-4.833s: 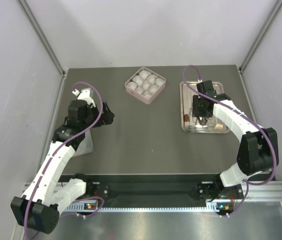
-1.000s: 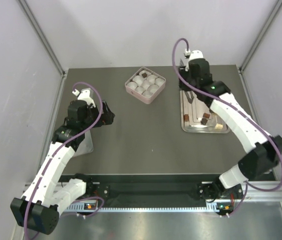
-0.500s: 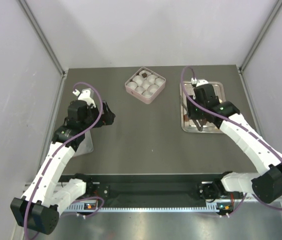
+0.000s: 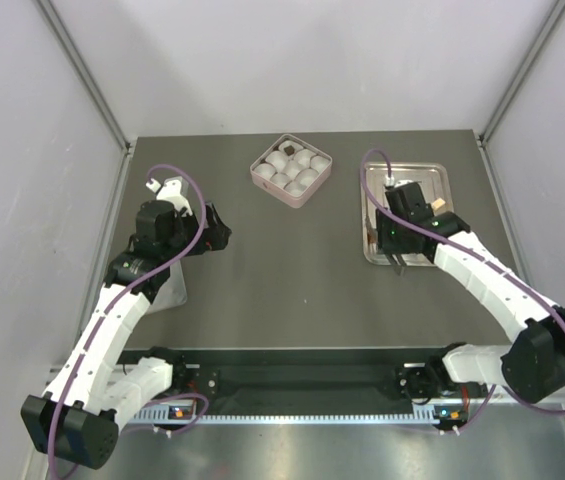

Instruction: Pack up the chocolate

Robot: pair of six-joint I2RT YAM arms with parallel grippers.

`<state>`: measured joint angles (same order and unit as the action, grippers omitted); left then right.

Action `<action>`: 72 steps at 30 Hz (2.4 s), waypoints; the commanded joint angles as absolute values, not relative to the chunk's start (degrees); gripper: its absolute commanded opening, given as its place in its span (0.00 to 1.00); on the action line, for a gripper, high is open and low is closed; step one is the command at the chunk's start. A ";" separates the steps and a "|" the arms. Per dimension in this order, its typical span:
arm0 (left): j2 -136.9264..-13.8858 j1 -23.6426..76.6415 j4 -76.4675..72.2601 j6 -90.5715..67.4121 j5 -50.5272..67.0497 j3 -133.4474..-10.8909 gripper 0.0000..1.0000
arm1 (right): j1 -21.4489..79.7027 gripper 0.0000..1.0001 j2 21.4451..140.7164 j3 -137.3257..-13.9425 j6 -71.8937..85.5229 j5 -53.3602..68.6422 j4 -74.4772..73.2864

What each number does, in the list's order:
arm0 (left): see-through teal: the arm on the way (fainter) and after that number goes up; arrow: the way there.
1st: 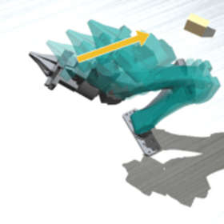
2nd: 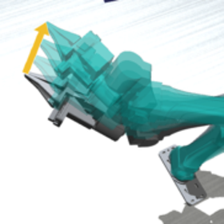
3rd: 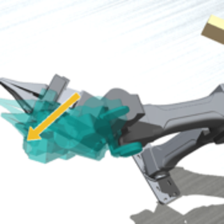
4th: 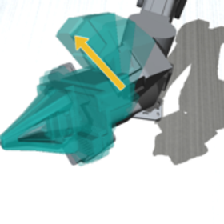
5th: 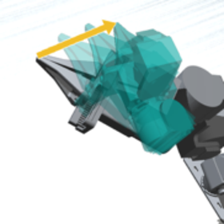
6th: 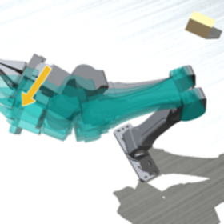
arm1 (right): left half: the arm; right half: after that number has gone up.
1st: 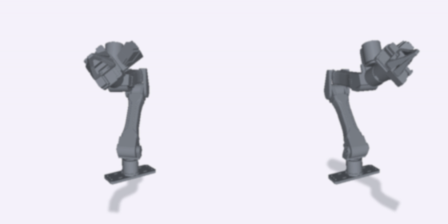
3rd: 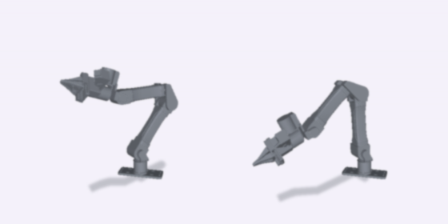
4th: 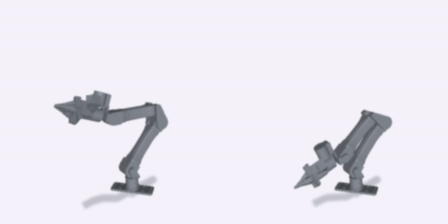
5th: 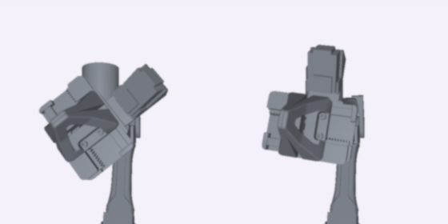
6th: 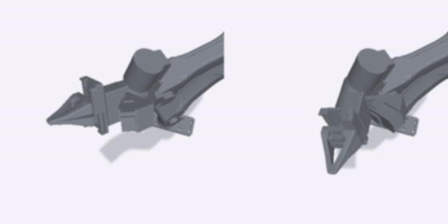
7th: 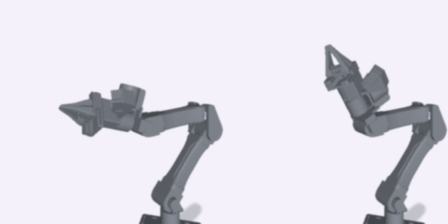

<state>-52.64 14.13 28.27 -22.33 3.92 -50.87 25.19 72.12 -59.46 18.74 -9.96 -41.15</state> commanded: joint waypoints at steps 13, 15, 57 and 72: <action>-52.56 14.33 25.49 -21.53 4.75 -50.71 0.99 | 21.80 0.40 73.92 -55.11 19.16 -7.56 -34.63; -52.56 14.33 25.49 -21.53 4.75 -50.71 0.99 | 21.71 0.40 74.35 -54.76 19.07 -7.56 -34.19; -52.03 14.33 25.49 -21.53 4.31 -50.63 0.99 | 29.71 0.30 109.93 -102.99 14.59 -7.29 -26.11; -52.65 14.33 25.66 -21.45 4.04 -50.80 0.99 | 29.88 0.32 119.17 -107.66 11.51 -7.91 -18.72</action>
